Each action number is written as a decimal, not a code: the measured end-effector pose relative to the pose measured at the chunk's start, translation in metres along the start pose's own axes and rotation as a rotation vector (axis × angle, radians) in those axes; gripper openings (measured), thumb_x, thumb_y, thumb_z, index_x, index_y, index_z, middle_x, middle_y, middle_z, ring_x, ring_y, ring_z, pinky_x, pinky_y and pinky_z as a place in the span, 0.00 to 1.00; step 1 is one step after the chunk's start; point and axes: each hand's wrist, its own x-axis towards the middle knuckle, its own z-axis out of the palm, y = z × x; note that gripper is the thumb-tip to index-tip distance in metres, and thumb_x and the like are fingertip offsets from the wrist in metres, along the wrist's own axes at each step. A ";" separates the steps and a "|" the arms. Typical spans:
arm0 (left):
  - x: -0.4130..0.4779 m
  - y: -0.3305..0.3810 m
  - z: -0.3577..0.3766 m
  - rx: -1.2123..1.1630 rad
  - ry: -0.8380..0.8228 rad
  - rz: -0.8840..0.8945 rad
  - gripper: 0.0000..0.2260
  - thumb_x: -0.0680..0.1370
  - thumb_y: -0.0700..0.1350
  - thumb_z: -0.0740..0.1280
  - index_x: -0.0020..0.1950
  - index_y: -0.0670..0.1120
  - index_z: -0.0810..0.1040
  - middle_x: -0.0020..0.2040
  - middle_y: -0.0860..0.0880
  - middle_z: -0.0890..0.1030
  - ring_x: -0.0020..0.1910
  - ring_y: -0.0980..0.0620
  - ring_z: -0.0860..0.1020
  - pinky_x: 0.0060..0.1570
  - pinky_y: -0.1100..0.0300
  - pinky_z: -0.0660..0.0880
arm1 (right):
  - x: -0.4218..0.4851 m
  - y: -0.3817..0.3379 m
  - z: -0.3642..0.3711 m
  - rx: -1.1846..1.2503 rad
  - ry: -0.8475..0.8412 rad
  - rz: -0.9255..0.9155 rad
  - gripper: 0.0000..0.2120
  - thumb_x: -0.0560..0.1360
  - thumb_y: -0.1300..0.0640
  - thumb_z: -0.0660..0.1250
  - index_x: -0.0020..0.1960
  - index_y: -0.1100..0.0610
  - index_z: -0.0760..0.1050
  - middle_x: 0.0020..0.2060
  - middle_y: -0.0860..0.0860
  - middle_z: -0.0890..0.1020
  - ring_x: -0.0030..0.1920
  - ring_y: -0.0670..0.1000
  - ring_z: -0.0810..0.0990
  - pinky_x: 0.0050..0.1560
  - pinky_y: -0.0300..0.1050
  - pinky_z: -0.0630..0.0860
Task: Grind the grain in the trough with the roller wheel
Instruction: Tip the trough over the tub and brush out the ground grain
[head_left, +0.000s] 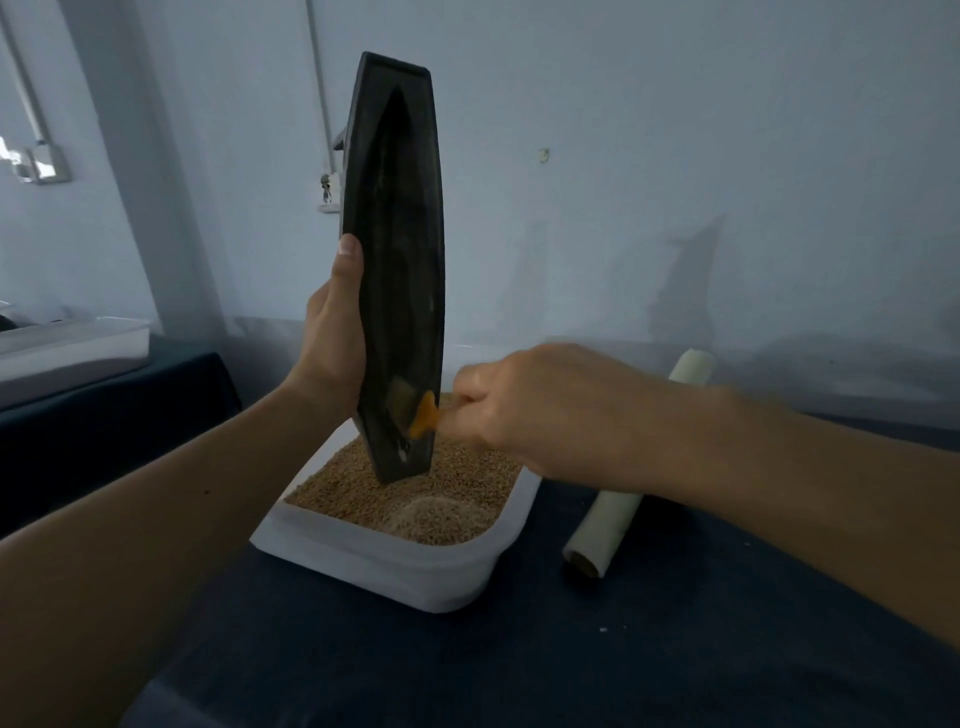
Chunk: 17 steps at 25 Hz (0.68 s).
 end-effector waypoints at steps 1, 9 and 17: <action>0.000 -0.001 -0.001 0.002 0.006 -0.004 0.31 0.74 0.74 0.58 0.65 0.54 0.79 0.59 0.48 0.83 0.58 0.46 0.82 0.58 0.43 0.78 | -0.005 -0.004 0.001 -0.004 -0.048 -0.028 0.23 0.80 0.65 0.63 0.72 0.48 0.72 0.53 0.48 0.76 0.37 0.46 0.67 0.33 0.40 0.67; -0.003 -0.006 0.000 -0.021 0.022 -0.025 0.28 0.78 0.71 0.56 0.65 0.53 0.79 0.59 0.47 0.84 0.58 0.45 0.82 0.59 0.42 0.78 | -0.026 -0.003 -0.009 -0.008 -0.017 0.018 0.18 0.80 0.62 0.66 0.68 0.49 0.76 0.51 0.48 0.79 0.38 0.48 0.77 0.33 0.44 0.77; -0.001 -0.005 0.004 -0.041 -0.020 -0.028 0.28 0.79 0.70 0.55 0.67 0.53 0.77 0.61 0.47 0.82 0.60 0.45 0.81 0.61 0.41 0.76 | -0.033 -0.011 0.009 0.064 -0.081 -0.041 0.24 0.80 0.65 0.63 0.74 0.50 0.71 0.57 0.49 0.78 0.50 0.52 0.80 0.45 0.48 0.80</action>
